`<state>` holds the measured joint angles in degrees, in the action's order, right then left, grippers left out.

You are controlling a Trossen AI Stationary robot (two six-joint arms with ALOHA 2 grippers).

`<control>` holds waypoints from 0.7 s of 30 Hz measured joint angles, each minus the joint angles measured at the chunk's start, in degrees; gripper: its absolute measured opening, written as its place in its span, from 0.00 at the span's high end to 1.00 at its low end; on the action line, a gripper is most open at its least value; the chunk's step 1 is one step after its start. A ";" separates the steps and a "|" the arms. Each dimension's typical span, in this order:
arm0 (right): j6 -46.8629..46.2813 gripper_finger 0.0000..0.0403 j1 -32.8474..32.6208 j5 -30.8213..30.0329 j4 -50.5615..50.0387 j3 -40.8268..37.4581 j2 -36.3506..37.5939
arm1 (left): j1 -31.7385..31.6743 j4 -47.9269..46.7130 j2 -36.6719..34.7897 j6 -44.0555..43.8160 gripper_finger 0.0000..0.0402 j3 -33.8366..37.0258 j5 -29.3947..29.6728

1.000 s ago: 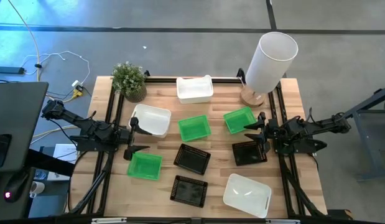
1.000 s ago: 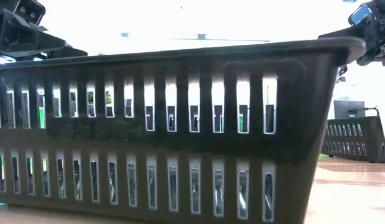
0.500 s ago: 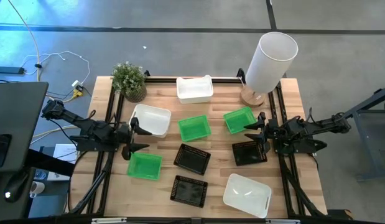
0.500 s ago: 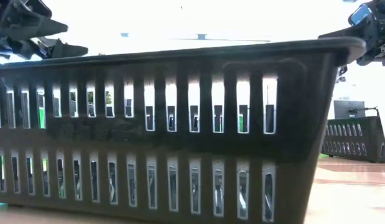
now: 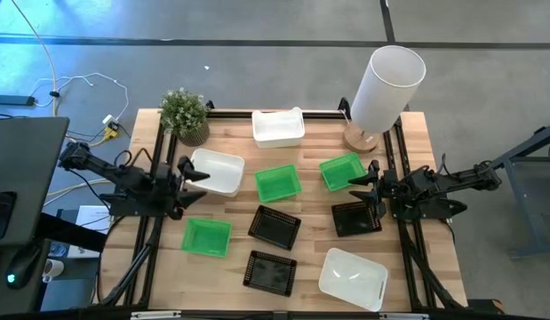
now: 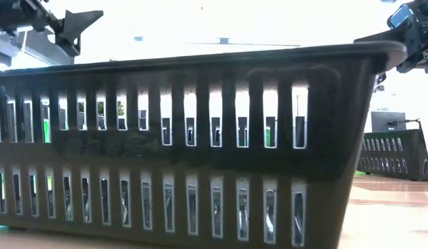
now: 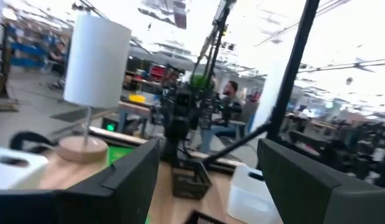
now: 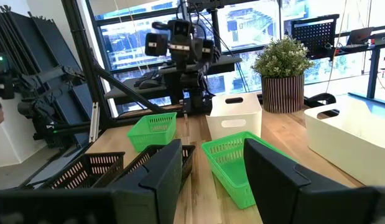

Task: Stack baskets by color
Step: Stack the middle green bin on the bottom left green bin

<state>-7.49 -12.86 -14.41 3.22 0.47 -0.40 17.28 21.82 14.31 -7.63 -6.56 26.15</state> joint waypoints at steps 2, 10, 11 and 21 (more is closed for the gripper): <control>0.02 0.60 0.01 0.01 -0.01 -0.01 0.00 | 0.00 -0.37 2.55 2.03 0.35 -2.75 1.77; 0.02 0.60 0.01 0.01 -0.02 -0.01 0.00 | -0.02 -9.27 17.52 8.16 0.35 -15.74 11.96; 0.01 0.60 0.01 0.00 0.00 -0.01 0.00 | -0.02 -10.47 19.48 8.73 0.35 -17.26 12.92; 0.02 0.60 0.00 0.02 -0.02 0.00 0.00 | -4.72 -11.94 37.07 13.35 0.35 -30.67 17.14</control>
<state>-7.46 -12.86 -14.40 3.20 0.47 -0.40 12.56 9.88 51.38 5.72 -37.23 43.29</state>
